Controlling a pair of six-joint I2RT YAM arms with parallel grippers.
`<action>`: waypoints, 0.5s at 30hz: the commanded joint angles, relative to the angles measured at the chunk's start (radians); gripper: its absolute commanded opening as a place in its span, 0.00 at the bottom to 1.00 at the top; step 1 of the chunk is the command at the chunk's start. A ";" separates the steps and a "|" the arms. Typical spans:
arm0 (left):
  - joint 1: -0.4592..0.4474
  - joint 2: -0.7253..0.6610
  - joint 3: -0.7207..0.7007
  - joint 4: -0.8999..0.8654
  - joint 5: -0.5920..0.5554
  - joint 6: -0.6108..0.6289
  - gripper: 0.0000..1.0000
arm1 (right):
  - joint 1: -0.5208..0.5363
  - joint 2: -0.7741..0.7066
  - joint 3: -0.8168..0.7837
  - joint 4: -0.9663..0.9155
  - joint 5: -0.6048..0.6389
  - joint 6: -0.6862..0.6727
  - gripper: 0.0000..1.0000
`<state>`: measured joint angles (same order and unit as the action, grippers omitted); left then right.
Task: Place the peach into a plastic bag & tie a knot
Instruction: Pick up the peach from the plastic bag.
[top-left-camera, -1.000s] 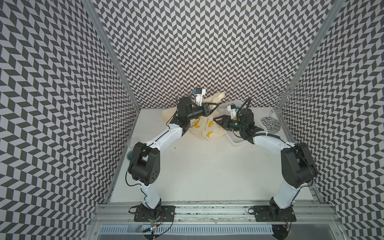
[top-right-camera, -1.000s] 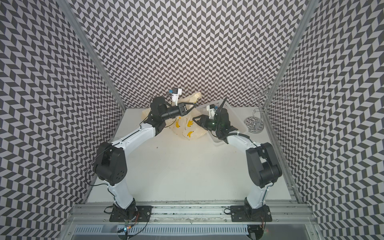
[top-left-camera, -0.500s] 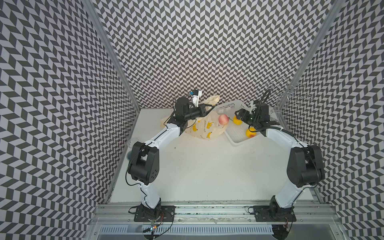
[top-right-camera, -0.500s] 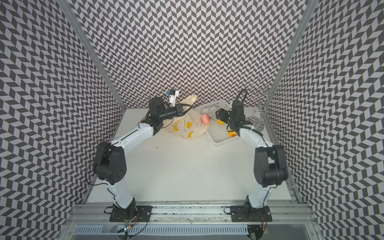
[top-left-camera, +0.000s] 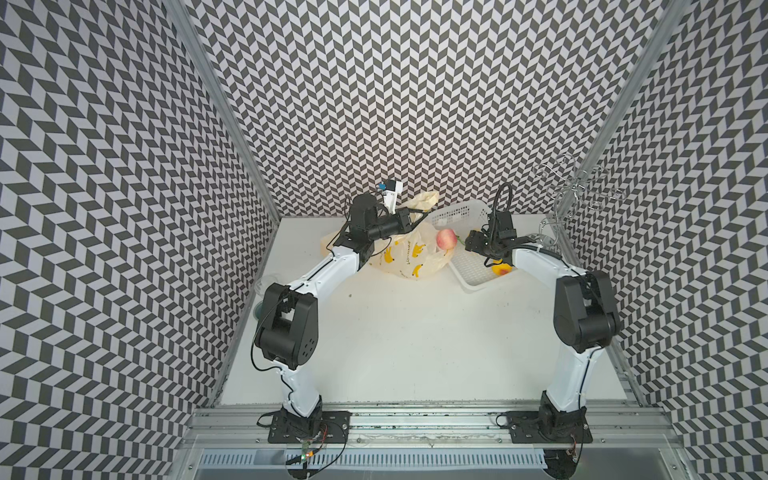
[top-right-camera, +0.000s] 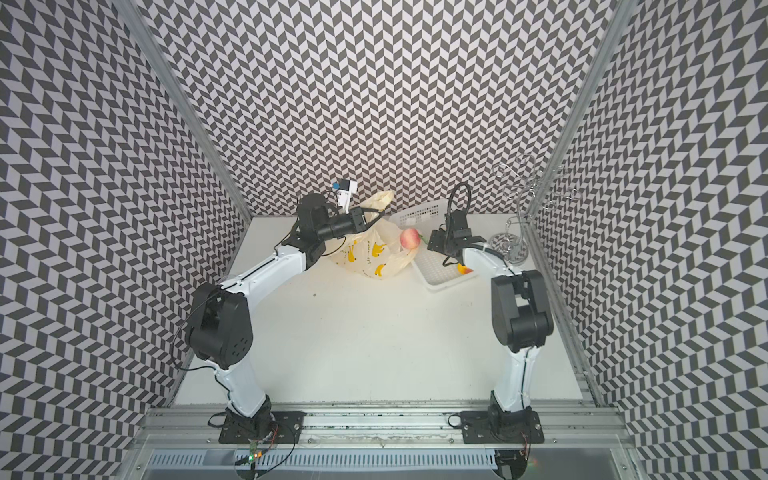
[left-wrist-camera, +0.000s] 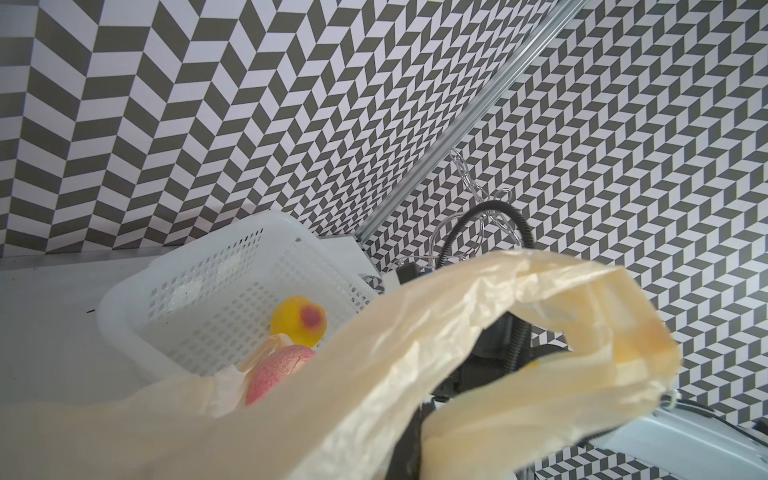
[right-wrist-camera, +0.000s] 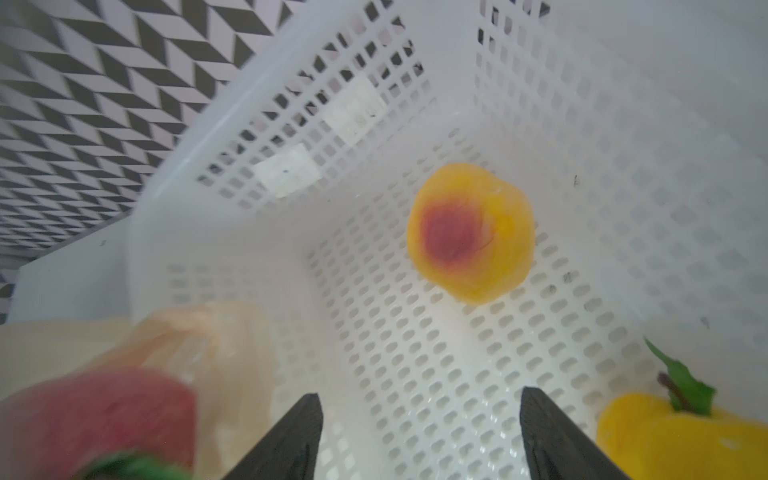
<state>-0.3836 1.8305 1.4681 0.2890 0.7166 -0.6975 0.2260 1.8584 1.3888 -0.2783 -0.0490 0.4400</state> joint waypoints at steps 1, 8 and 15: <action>0.003 -0.031 0.020 0.000 0.015 0.006 0.00 | 0.021 -0.183 -0.096 0.102 -0.055 0.033 0.80; -0.006 -0.042 0.014 -0.002 0.014 0.007 0.00 | 0.169 -0.177 -0.045 0.084 0.009 -0.031 0.88; -0.010 -0.065 0.011 -0.012 0.011 0.016 0.00 | 0.177 0.012 0.156 -0.002 0.028 -0.072 0.84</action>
<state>-0.3866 1.8111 1.4681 0.2806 0.7204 -0.6971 0.4133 1.8297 1.4982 -0.2497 -0.0479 0.4023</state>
